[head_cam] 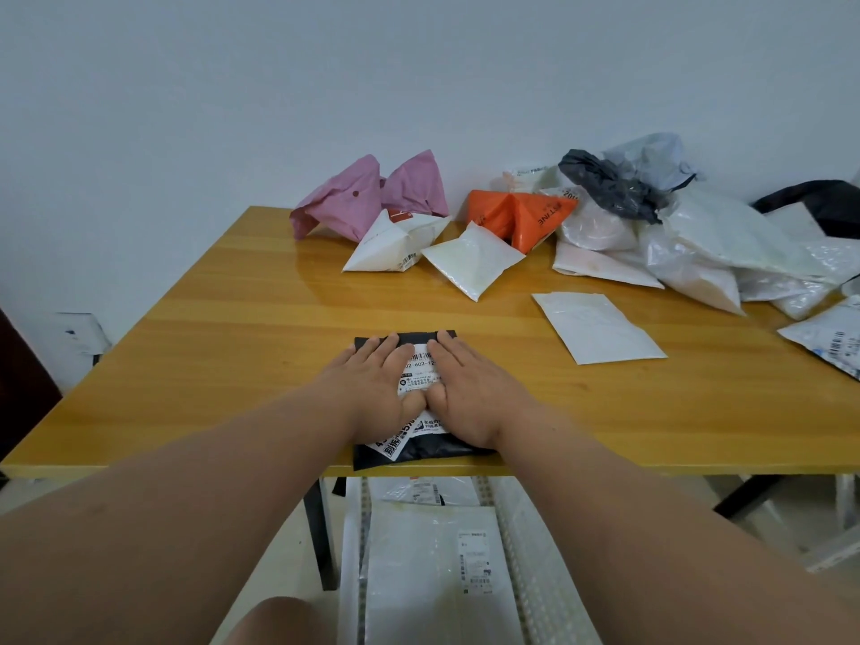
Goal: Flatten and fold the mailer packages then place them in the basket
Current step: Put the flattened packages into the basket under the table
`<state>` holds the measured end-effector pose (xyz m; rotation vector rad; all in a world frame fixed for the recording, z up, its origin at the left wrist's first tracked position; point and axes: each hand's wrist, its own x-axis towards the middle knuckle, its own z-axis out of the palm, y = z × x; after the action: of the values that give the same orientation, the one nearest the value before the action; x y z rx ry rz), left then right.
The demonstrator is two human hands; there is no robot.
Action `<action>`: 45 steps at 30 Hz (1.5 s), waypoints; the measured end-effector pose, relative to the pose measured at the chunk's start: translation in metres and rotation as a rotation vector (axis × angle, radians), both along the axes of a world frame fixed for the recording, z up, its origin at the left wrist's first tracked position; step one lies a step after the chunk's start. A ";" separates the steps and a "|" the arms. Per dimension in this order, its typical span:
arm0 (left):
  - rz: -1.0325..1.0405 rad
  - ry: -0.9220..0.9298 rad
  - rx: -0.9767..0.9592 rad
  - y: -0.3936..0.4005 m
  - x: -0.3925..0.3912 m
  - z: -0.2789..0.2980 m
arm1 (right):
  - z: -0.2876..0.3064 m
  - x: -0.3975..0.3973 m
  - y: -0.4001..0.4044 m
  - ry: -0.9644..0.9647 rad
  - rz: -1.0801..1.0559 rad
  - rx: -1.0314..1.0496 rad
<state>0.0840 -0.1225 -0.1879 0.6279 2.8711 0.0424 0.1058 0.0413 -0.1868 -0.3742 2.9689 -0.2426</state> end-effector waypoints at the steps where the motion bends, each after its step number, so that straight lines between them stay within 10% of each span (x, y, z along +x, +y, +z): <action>1: 0.004 -0.003 -0.007 0.001 0.000 0.000 | -0.003 -0.001 0.000 0.018 0.000 -0.005; 45: 0.000 0.272 -0.023 -0.002 0.024 0.005 | 0.005 0.010 -0.004 0.113 -0.076 0.010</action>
<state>0.1085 -0.1245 -0.1830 0.6772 3.1267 -0.0820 0.1155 0.0369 -0.1814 -0.2833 3.0985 -0.2221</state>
